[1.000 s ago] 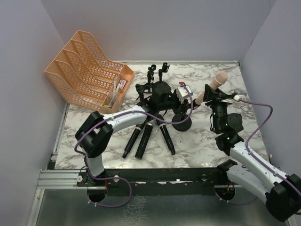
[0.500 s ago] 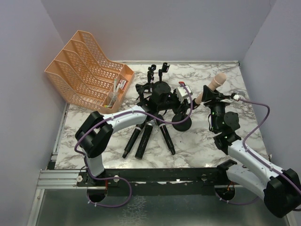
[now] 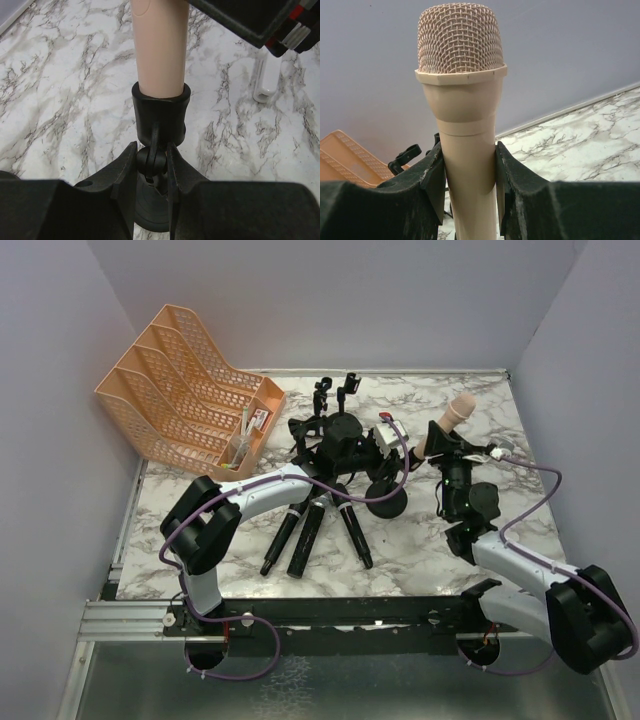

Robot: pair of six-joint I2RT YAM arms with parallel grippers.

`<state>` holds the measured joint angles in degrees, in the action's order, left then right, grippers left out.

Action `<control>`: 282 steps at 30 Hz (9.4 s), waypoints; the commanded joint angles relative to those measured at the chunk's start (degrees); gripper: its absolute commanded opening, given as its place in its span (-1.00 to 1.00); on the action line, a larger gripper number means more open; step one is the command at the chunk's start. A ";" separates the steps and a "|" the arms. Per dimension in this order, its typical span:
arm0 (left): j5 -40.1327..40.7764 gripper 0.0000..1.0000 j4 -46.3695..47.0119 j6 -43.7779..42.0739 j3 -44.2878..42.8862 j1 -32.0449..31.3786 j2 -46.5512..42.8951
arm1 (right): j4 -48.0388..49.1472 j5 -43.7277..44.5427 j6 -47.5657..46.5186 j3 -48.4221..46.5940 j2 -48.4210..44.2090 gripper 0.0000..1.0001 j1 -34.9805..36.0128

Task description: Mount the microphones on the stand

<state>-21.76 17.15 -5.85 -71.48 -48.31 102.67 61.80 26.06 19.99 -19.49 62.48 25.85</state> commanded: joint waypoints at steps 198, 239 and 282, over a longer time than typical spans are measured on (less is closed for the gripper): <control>46.43 0.98 -14.22 19.50 20.20 2.93 -42.74 | -50.96 -26.47 53.06 -42.59 52.03 -0.09 -12.71; 26.17 0.90 -25.96 21.94 7.45 17.92 -28.31 | -64.26 -37.57 9.36 -25.87 13.69 0.46 -1.70; 43.13 0.95 -24.05 28.30 17.60 17.99 -46.96 | -17.64 -32.04 -22.28 -50.13 50.87 -0.27 17.57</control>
<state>20.27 -6.13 23.03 -54.52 -30.48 56.47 36.05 -7.33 -0.80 -68.77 111.90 43.24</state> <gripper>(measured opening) 0.975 0.388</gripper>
